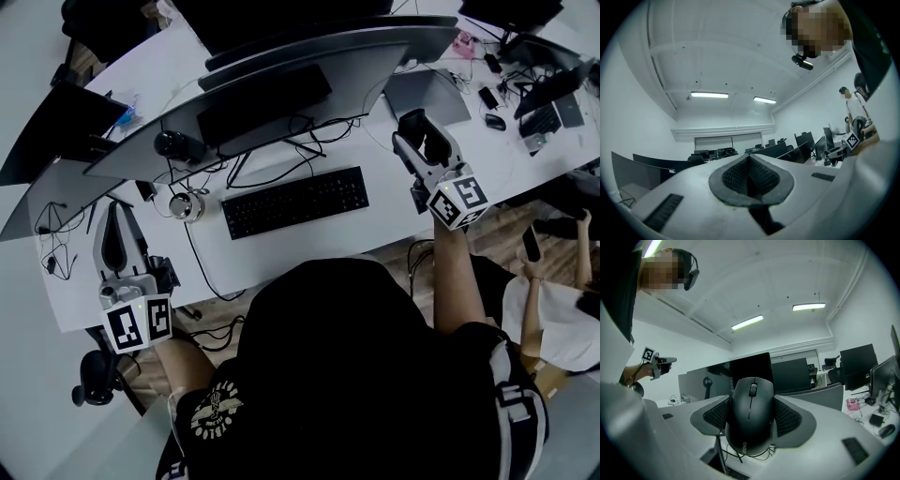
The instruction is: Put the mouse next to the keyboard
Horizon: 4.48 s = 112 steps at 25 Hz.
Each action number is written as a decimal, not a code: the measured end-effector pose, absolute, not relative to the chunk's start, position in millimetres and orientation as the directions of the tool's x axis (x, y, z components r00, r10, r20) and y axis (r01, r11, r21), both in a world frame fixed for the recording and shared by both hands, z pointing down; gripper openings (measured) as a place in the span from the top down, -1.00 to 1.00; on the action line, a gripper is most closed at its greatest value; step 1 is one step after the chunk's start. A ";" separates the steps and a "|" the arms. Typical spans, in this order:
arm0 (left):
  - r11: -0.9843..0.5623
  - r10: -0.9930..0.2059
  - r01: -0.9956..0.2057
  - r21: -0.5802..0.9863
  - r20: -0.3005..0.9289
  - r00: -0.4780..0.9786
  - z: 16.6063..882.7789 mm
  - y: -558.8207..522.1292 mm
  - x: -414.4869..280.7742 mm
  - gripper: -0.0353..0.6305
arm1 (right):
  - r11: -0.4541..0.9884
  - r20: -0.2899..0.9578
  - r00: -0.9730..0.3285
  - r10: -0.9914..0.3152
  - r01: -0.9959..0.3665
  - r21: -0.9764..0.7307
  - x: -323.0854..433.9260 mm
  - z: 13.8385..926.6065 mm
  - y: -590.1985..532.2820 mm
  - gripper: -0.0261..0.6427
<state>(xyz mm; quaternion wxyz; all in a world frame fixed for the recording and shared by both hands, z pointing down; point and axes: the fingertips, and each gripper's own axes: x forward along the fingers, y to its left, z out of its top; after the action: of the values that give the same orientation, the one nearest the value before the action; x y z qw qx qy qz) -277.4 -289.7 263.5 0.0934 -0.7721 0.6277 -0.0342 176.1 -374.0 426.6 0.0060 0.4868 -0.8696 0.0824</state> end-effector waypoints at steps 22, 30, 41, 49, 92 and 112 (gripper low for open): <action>-0.119 -0.990 -0.977 -0.175 -0.052 0.130 278.3 -269.8 -288.2 0.89 | 0.480 0.309 -0.507 -0.805 -0.862 -0.165 191.4 537.0 -382.1 0.05; -0.118 -0.991 -0.980 -0.162 -0.046 0.127 281.0 -269.1 -286.2 0.89 | 0.459 0.375 -0.491 -0.786 -0.871 -0.177 199.3 566.0 -378.9 0.05; -0.109 -0.991 -0.978 -0.179 -0.051 0.120 277.7 -264.1 -281.4 0.89 | 0.446 0.442 -0.481 -0.757 -0.875 -0.189 206.6 602.0 -371.9 0.05; -0.099 -0.993 -0.979 -0.179 -0.049 0.109 277.8 -259.4 -282.3 0.89 | 0.436 0.504 -0.466 -0.727 -0.881 -0.186 209.3 630.1 -364.9 0.05; -0.117 -0.992 -0.980 -0.162 -0.018 0.121 294.3 -266.9 -288.0 0.89 | 0.312 0.843 -0.286 -0.455 -0.938 -0.150 218.2 803.5 -328.1 0.05; -0.128 -0.988 -0.977 -0.170 -0.067 0.141 273.2 -262.7 -274.8 0.89 | 0.375 0.485 -0.381 -0.787 -0.920 -0.114 217.1 623.6 -354.4 0.92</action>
<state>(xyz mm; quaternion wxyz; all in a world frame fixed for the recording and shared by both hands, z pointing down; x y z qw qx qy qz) -274.8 -262.7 273.2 0.0865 -0.7503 0.6547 -0.0311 217.1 -354.4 623.6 0.1784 0.5270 -0.8097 0.1864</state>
